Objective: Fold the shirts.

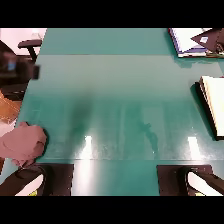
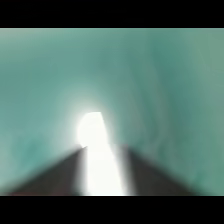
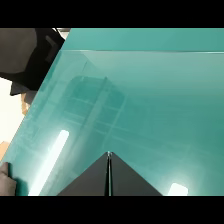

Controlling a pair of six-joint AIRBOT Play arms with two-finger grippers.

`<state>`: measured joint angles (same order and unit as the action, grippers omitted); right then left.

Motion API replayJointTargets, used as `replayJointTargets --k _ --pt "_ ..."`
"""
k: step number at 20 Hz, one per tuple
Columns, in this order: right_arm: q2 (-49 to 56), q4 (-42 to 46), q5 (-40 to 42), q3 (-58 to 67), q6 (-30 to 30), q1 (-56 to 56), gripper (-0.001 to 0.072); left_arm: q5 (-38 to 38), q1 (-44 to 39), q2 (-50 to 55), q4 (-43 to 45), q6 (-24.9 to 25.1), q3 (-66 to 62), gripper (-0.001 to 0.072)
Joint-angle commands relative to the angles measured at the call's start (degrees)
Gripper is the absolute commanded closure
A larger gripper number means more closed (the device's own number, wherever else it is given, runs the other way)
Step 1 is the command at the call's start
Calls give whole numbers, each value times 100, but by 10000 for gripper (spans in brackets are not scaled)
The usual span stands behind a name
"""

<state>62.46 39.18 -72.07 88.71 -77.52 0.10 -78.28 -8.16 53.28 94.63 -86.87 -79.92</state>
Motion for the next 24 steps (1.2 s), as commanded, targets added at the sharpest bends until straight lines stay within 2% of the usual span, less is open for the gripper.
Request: replayJointTargets --k 1,4,7,11,12,13,14,16,19,21,24 --pt "-2 0 4 0 0 0 695 -946 702 -286 844 -271 994 73" --pt "0 0 -11 0 0 0 695 -560 868 -286 852 -337 2546 84" --pt "-2 -2 -11 0 0 0 695 31 868 -286 907 -780 4046 84" --pt "0 0 24 0 0 0 695 240 868 -286 907 -1102 4778 98" --pt "0 0 50 0 0 0 695 243 868 -286 907 -1128 4760 307" --pt "0 0 83 0 0 0 695 243 868 -286 907 -1128 4708 604" --pt "0 -2 127 0 0 0 695 234 868 -286 903 -1132 4616 686" --pt "-2 -4 199 0 0 0 695 107 868 -286 872 -1123 4144 685" --pt "2 -17 201 81 0 0 695 -212 610 -289 726 -822 2507 686" --pt "2 -17 227 284 0 7 695 -262 92 -289 599 -730 1172 686" --pt "0 -7 404 669 0 4 695 55 -835 -286 345 -715 -317 687"
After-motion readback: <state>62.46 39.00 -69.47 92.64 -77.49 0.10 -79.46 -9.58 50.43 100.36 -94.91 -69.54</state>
